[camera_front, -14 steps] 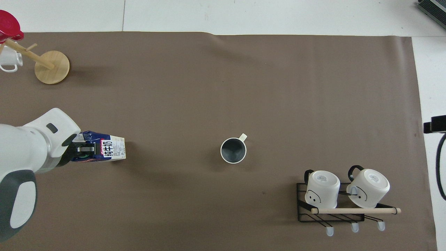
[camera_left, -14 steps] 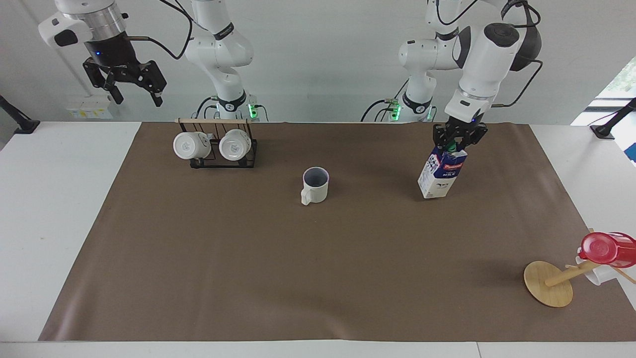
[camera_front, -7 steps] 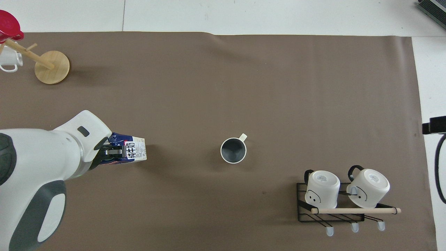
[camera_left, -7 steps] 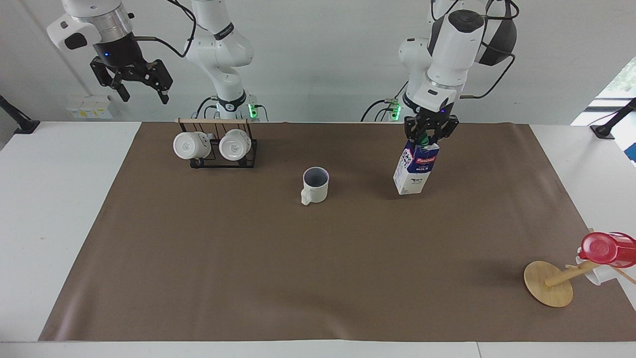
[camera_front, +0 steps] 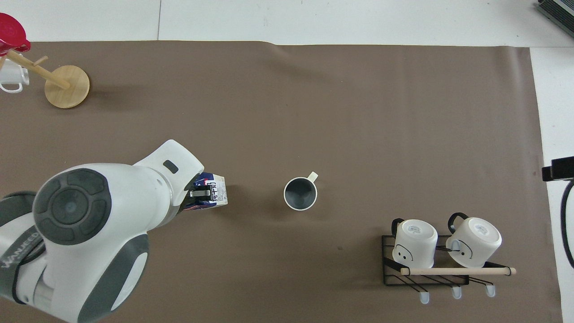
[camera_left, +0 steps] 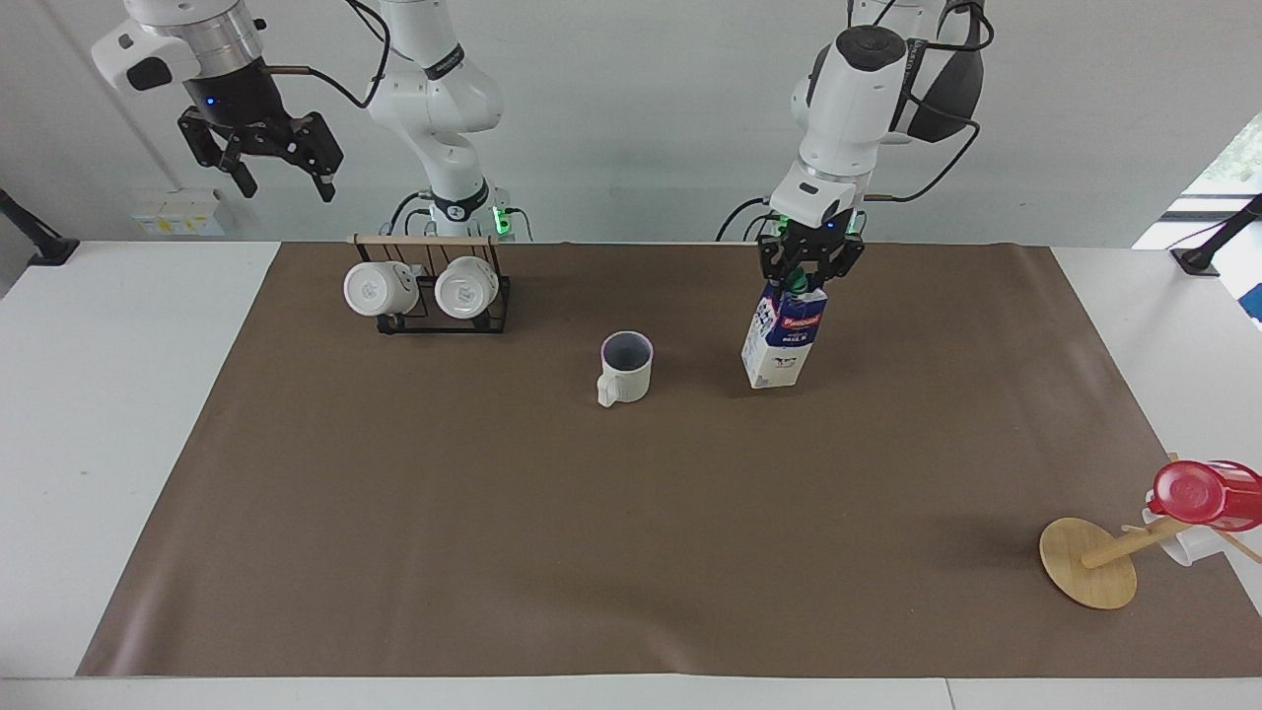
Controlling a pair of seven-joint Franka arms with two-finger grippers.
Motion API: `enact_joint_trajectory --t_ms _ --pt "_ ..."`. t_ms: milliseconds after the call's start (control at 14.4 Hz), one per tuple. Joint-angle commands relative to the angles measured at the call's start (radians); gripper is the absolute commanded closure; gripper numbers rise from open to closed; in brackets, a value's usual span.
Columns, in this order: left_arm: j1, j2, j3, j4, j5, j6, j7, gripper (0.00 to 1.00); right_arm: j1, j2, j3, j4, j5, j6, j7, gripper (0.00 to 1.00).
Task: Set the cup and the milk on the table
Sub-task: 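Lift and carry the milk carton with the left gripper toward the mug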
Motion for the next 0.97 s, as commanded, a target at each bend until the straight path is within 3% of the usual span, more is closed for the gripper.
enact_joint_trajectory --t_ms 0,905 --pt "-0.058 0.065 0.015 0.059 0.001 0.009 -0.079 0.46 -0.008 -0.001 0.003 0.004 0.019 -0.015 0.01 0.0" --pt "-0.127 0.152 0.013 0.084 0.084 0.078 -0.172 0.45 -0.008 -0.002 -0.002 0.001 0.019 -0.015 0.008 0.0"
